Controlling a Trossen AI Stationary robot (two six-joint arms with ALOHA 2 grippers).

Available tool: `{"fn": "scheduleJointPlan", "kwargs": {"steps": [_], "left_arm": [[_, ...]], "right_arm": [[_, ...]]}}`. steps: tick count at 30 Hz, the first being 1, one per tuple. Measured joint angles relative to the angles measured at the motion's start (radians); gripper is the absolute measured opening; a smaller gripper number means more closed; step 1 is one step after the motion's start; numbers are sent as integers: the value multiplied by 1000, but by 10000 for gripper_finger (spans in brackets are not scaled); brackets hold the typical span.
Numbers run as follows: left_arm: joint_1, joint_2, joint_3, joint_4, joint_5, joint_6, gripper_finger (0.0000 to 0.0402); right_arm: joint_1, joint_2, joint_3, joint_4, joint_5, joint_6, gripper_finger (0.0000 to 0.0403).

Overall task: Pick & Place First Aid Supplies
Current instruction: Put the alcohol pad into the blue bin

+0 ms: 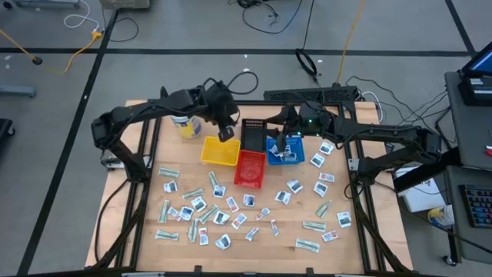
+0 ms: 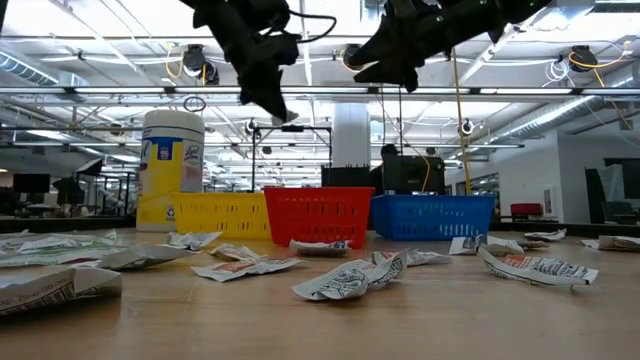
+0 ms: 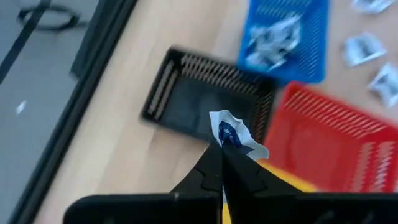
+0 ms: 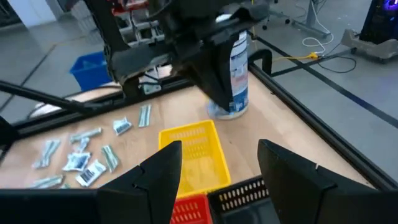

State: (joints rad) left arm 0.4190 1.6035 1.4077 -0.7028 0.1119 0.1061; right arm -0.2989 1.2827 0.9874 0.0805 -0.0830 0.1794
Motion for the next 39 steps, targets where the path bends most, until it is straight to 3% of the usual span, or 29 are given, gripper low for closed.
{"fn": "scheduleJointPlan", "kwargs": {"steps": [5, 11, 17, 33, 39], "left_arm": [[-50, -82, -131, 261, 73, -29, 0], [-119, -158, -289, 600, 74, -124, 0], [-167, -158, -361, 910, 60, -189, 0], [-227, -159, -381, 945, -107, -179, 0], [-232, -154, -381, 958, -116, -181, 0]], "right_arm": [[6, 0, 0, 26, -4, 21, 208], [40, 0, 0, 50, -53, 13, 208], [74, 0, 0, 57, -51, -36, 208], [79, 1, 0, 103, -78, 43, 208], [79, 28, -1, 129, -79, 71, 208]]}}
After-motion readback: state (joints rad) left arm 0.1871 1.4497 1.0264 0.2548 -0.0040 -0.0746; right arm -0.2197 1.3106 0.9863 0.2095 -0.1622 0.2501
